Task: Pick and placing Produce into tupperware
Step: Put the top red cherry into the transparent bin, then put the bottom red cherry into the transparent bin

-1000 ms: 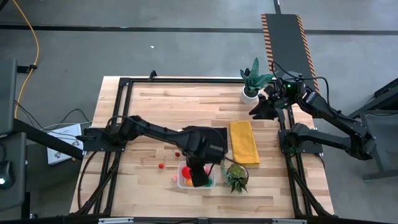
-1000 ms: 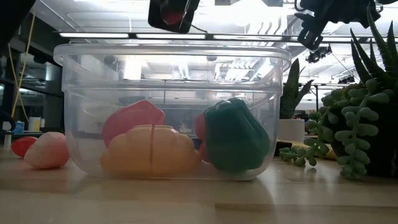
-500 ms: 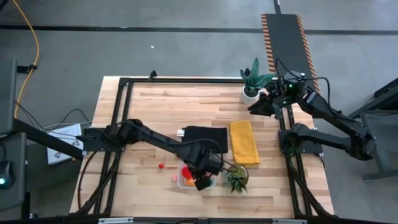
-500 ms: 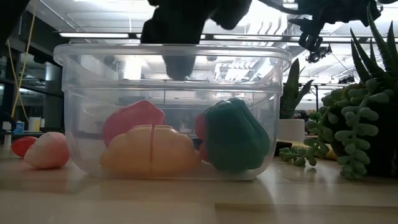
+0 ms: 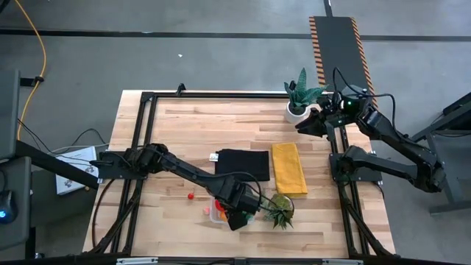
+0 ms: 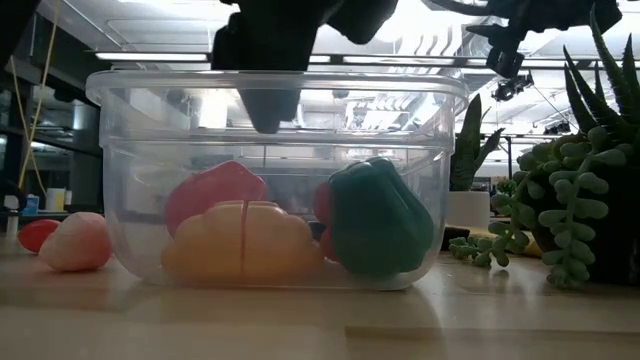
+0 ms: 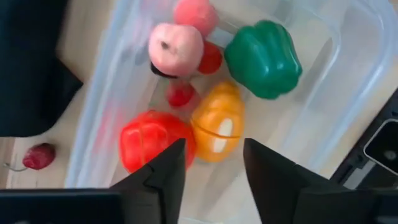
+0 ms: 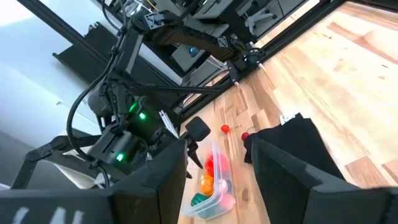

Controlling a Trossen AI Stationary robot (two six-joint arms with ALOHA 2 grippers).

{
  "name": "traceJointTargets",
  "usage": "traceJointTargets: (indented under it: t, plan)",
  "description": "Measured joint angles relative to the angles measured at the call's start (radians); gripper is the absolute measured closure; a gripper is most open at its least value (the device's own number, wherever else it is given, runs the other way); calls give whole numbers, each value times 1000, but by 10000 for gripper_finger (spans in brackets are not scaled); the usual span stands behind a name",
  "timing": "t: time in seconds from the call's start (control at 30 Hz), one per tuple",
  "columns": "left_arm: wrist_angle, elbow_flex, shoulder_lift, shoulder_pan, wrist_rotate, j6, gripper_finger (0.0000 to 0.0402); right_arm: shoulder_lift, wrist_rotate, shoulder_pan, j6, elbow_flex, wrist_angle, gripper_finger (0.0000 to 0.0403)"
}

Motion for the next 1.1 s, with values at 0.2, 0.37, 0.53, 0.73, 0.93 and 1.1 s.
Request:
traceJointTargets:
  t: [0.2,0.37,0.53,0.73,0.93,1.1]
  plan:
    - [-56,68,0,-5,-5,-17,231,-1,22,0,-2,0,0,231]
    - [-191,179,-2,9,-54,-23,243,-2,27,0,-20,0,0,231]
    - [-317,271,-13,27,-130,2,254,-2,27,0,-32,0,0,231]
    - [-320,221,-132,72,-153,42,254,-3,14,0,-50,0,0,231]
    - [-324,56,-347,144,-258,11,254,-3,-27,1,-54,0,-4,231]
    - [-312,-236,-604,192,-281,-85,254,-1,-24,1,-70,0,-1,231]
